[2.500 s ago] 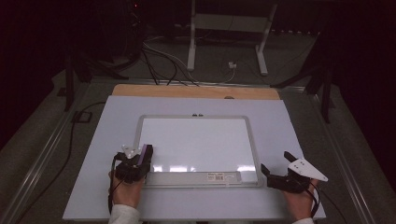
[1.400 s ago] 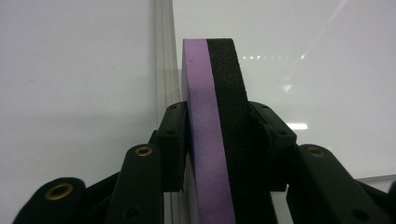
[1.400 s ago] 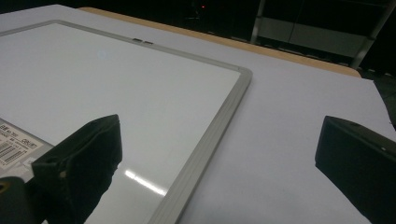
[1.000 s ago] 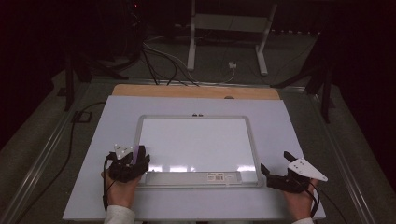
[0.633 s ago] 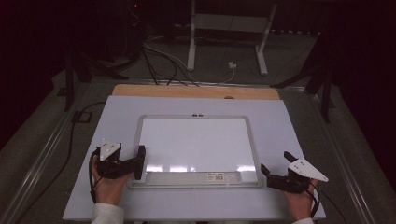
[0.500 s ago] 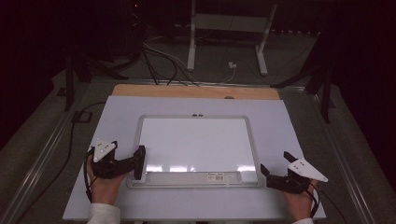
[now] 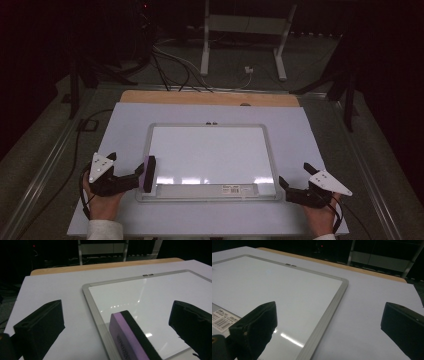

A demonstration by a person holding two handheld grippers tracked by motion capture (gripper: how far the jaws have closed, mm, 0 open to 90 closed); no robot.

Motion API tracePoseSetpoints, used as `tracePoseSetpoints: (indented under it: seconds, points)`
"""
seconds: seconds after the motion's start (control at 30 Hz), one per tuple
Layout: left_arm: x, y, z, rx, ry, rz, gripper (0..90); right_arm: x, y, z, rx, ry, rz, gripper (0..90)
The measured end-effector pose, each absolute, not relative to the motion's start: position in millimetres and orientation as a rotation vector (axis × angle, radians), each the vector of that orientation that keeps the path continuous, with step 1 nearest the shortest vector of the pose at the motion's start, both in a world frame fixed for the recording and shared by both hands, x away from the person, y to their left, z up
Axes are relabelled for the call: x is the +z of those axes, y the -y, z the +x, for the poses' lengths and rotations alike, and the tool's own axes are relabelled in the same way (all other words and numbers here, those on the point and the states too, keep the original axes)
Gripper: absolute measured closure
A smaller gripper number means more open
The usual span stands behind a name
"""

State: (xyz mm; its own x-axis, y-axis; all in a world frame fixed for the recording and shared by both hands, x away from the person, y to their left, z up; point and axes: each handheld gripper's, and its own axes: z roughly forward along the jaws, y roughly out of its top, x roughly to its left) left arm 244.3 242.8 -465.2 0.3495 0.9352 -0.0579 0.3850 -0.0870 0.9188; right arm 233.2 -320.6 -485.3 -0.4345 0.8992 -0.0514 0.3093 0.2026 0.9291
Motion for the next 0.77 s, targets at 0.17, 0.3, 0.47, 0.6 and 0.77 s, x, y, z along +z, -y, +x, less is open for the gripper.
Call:
tracePoseSetpoints:
  seconds: [0.17, 0.3, 0.47, 0.6, 0.77]
  points:
    - [-468, -247, 239, 0.748, -1.166, 1.631, 0.5, -485, 321, 233, 1.243, -1.863, 1.131, 1.0]
    - [-472, -251, 234, 0.769, -1.157, 1.612, 0.5, -483, 322, 231, 1.267, -1.863, 1.135, 0.9]
    - [-472, -254, 230, 0.784, -1.158, 1.599, 0.5, -482, 324, 229, 1.283, -1.853, 1.144, 0.9]
    - [-473, -253, 230, 0.788, -1.156, 1.608, 0.5, -482, 325, 230, 1.284, -1.851, 1.15, 0.9]
    - [-475, -253, 231, 0.788, -1.163, 1.61, 0.5, -483, 326, 230, 1.271, -1.856, 1.163, 0.9]
